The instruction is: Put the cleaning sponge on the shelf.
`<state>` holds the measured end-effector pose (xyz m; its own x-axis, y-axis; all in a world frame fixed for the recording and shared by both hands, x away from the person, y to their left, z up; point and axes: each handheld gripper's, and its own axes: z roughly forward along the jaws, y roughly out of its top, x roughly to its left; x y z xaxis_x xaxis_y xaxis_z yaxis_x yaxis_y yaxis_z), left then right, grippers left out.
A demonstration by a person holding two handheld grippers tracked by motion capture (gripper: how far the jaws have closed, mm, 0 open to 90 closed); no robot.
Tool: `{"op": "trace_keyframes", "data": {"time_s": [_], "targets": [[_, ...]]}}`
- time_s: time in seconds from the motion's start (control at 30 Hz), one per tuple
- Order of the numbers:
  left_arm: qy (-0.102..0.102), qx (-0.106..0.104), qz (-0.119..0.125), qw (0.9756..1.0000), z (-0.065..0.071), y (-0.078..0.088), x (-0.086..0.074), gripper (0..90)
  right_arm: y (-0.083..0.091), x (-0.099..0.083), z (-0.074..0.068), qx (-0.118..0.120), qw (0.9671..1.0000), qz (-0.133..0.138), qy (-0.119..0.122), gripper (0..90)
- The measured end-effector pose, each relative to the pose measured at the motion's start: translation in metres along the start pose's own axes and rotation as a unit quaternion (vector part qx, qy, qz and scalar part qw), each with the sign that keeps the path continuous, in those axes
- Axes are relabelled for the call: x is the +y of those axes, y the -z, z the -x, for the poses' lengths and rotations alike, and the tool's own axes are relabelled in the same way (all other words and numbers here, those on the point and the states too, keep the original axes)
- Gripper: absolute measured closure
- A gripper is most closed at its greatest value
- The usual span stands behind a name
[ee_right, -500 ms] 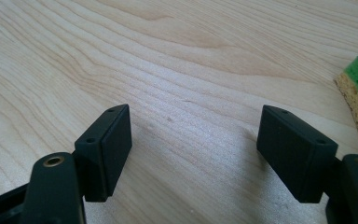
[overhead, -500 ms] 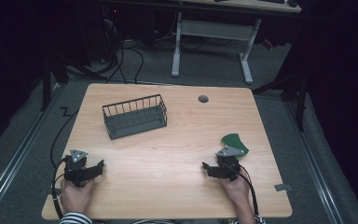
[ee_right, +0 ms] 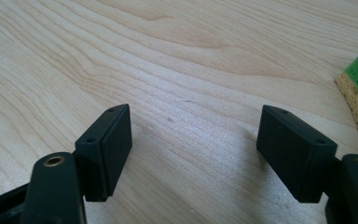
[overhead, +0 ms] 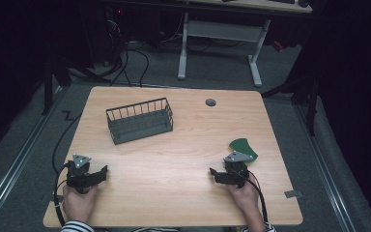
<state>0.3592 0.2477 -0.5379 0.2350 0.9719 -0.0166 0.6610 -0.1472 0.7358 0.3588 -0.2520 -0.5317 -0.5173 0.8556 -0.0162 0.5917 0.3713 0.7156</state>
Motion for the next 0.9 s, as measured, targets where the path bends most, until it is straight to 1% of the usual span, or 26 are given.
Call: {"op": "trace_keyframes", "data": {"time_s": [0.17,0.27,0.4,0.43,0.5,0.53,0.57,0.6,0.63,0.67,0.7,0.77,0.8,0.87,0.9], "targets": [[0.004,0.0,0.0,1.0,-0.001,0.0,0.0,23.8,0.001,0.0,-0.001,-0.002,1.0,0.002,0.001,28.7],[0.01,0.008,0.003,0.9999,0.0,-0.001,0.001,26.8,0.003,-0.002,-0.001,0.005,1.0,0.0,0.002,29.3],[0.006,0.004,0.003,1.0,-0.001,-0.002,0.003,28.1,0.003,-0.002,-0.002,0.001,1.0,-0.001,-0.002,29.2],[0.005,0.004,0.003,1.0,-0.001,-0.002,0.002,28.1,0.003,-0.001,-0.002,0.001,1.0,-0.002,-0.003,30.0],[0.006,0.002,0.006,1.0,-0.001,-0.001,0.002,30.2,0.004,-0.001,-0.002,-0.004,1.0,-0.002,-0.006,36.1],[0.008,-0.001,0.006,1.0,-0.002,-0.001,0.002,30.3,0.004,0.0,-0.001,-0.001,0.9999,0.0,-0.012,37.8],[0.014,-0.006,0.007,0.9999,-0.003,-0.001,0.002,30.4,0.005,0.001,0.0,0.003,0.9998,0.004,-0.018,39.5],[0.019,-0.013,0.007,0.9997,-0.004,-0.001,0.003,30.8,0.011,0.004,0.003,0.004,0.9993,0.02,-0.03,43.2],[0.024,-0.019,0.008,0.9995,-0.005,0.0,0.003,30.8,0.011,0.004,0.003,0.004,0.9993,0.02,-0.03,43.2],[0.03,-0.025,0.008,0.9992,-0.005,0.0,0.004,30.9,0.016,0.007,0.005,0.013,0.9984,0.035,-0.043,46.3],[0.033,-0.028,0.011,0.999,-0.005,0.001,0.004,30.9,0.016,0.007,0.005,0.013,0.9984,0.035,-0.043,46.3],[0.032,-0.034,0.011,0.9989,-0.003,0.003,0.006,30.9,0.019,0.012,0.008,0.019,0.9976,0.042,-0.052,48.2],[0.032,-0.038,0.011,0.9987,-0.002,0.004,0.008,30.9,0.02,0.013,0.008,0.022,0.9974,0.044,-0.052,49.1],[0.037,-0.053,0.01,0.9979,0.0,0.007,0.014,30.9,0.023,0.02,0.01,0.034,0.9964,0.052,-0.058,50.9],[0.037,-0.053,0.01,0.9979,0.0,0.007,0.014,31.0,0.023,0.02,0.01,0.034,0.9964,0.052,-0.058,50.9]]}}
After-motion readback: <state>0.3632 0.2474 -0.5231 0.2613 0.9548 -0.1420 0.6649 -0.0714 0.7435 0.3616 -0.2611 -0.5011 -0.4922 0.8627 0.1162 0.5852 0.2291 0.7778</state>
